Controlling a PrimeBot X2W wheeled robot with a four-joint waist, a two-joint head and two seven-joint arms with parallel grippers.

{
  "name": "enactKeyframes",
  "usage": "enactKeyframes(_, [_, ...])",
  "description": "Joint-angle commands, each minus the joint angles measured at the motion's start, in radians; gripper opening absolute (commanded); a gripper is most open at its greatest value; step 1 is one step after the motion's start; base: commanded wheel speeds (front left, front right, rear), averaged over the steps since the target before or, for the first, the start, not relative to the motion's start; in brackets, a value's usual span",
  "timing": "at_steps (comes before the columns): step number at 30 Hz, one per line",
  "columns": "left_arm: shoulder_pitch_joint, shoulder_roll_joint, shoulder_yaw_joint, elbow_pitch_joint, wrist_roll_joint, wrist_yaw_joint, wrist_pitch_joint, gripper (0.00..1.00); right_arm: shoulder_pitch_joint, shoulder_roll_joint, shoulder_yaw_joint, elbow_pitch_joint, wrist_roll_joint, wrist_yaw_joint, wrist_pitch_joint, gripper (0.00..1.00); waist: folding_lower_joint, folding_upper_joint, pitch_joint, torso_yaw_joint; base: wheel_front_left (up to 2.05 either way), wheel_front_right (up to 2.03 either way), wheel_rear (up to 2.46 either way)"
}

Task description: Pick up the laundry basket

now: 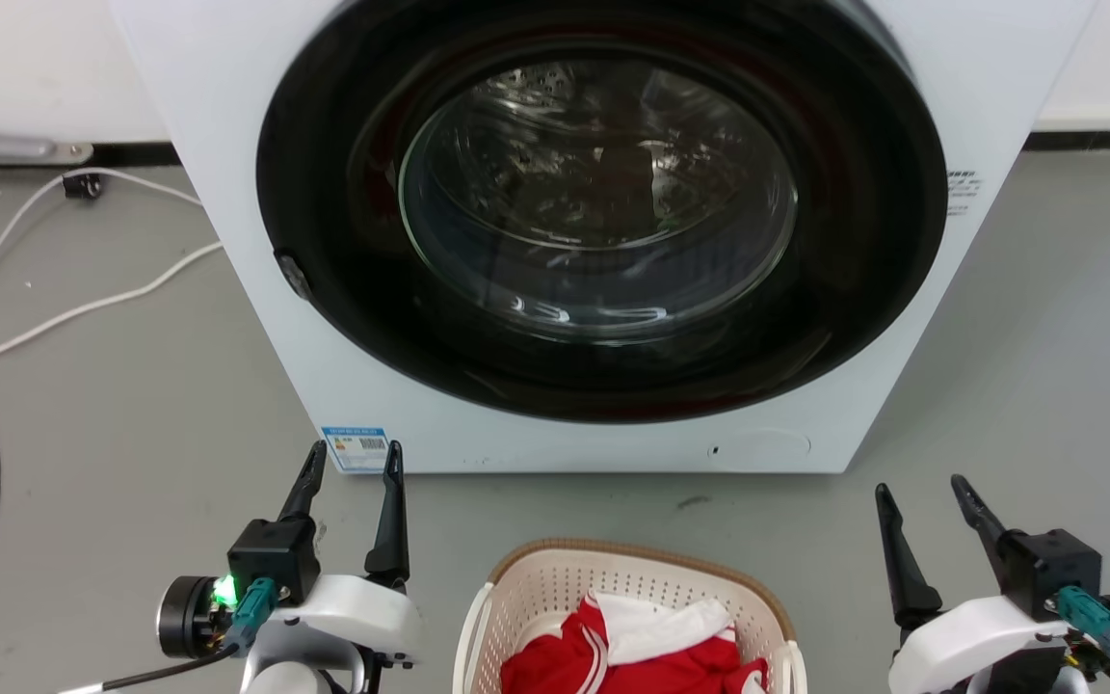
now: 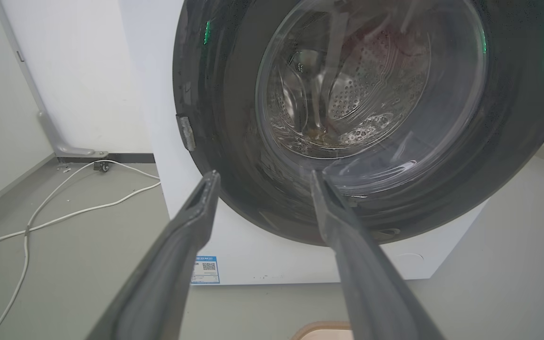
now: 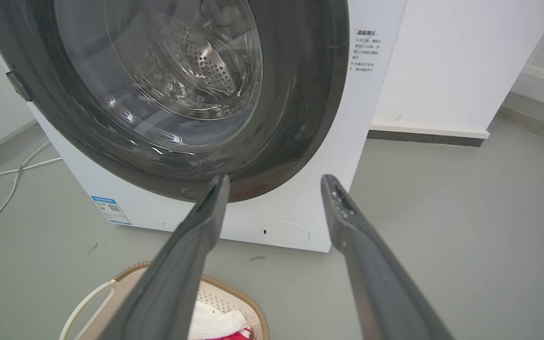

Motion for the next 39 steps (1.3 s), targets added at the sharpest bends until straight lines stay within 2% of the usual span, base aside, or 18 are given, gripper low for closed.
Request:
enactKeyframes(1, [-0.015,0.001,-0.005,0.01,-0.004,-0.002,-0.003,1.0,-0.017,0.004,0.003,0.011,0.003,0.0,0.002,1.0,0.0001,0.0,0.023,0.0,0.0,0.0,0.0])
enactKeyframes(11, [-0.081,0.001,-0.03,0.172,-0.039,-0.01,-0.003,1.0,-0.112,0.003,0.022,0.19,0.029,0.0,-0.021,1.0,0.0001,0.0,0.191,-0.013,0.0,0.0,0.0])
enactKeyframes(19, [-0.174,0.001,-0.049,0.39,-0.08,-0.046,-0.001,1.0,-0.211,0.003,0.025,0.373,0.053,0.0,-0.018,1.0,0.0001,0.0,0.302,-0.018,0.0,0.0,0.0])
enactKeyframes(30, [-0.368,0.013,-0.075,0.71,-0.137,-0.106,0.085,1.0,-0.358,0.003,0.059,0.644,0.119,0.0,0.093,1.0,0.0001,0.0,0.436,-0.039,0.0,0.0,0.0])
enactKeyframes(39, [-0.491,0.031,-0.104,0.868,-0.179,-0.12,0.146,1.0,-0.499,0.003,0.1,0.84,0.169,0.0,0.088,1.0,0.0001,0.0,0.537,-0.066,0.0,0.0,0.0])
